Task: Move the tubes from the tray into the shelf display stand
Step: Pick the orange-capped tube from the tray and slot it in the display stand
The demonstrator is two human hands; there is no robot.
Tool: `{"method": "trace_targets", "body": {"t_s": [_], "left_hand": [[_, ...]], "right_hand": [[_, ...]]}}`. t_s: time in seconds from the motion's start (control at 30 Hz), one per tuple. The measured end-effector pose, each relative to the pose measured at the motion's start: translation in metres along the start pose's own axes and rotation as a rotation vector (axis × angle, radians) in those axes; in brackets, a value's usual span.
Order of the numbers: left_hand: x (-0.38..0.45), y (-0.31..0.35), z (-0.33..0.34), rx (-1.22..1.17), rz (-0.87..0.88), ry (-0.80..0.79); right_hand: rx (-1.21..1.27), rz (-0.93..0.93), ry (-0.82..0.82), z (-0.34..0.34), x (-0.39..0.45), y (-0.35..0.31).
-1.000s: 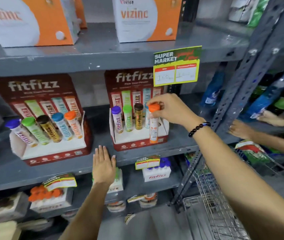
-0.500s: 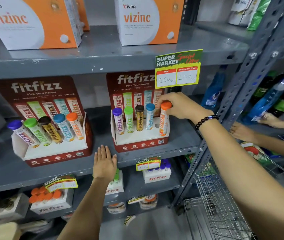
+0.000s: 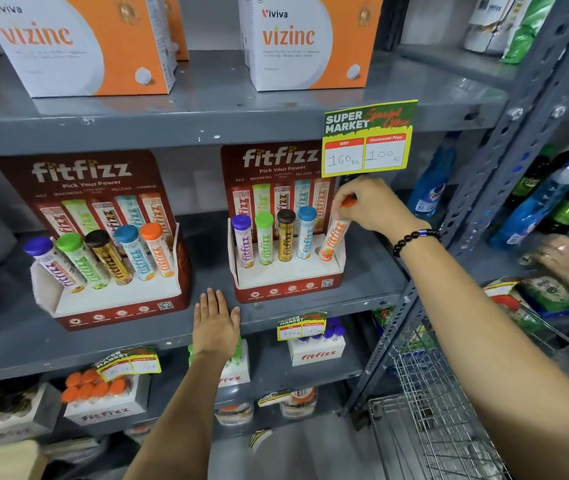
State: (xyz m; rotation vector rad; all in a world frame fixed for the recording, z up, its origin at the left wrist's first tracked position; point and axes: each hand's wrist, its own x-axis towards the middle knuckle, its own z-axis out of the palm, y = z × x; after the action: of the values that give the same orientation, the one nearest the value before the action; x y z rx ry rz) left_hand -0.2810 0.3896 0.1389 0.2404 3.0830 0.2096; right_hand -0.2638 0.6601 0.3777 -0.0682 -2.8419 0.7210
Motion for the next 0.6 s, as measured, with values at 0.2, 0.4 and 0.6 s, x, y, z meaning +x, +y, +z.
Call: {"method": "trace_targets", "body": {"t_s": [0.2,0.4,0.6], "left_hand": [[0.001,0.000,0.001,0.002,-0.008,0.007],[0.001,0.000,0.002,0.007,-0.009,0.003],[0.000,0.000,0.000,0.001,-0.005,0.008]], "right_hand": [[0.002,0.019,0.059,0.010,0.012,0.010],[-0.005,0.038,0.050,0.023,0.021,0.014],[-0.014,0.068,0.008,0.034,0.024,0.017]]}}
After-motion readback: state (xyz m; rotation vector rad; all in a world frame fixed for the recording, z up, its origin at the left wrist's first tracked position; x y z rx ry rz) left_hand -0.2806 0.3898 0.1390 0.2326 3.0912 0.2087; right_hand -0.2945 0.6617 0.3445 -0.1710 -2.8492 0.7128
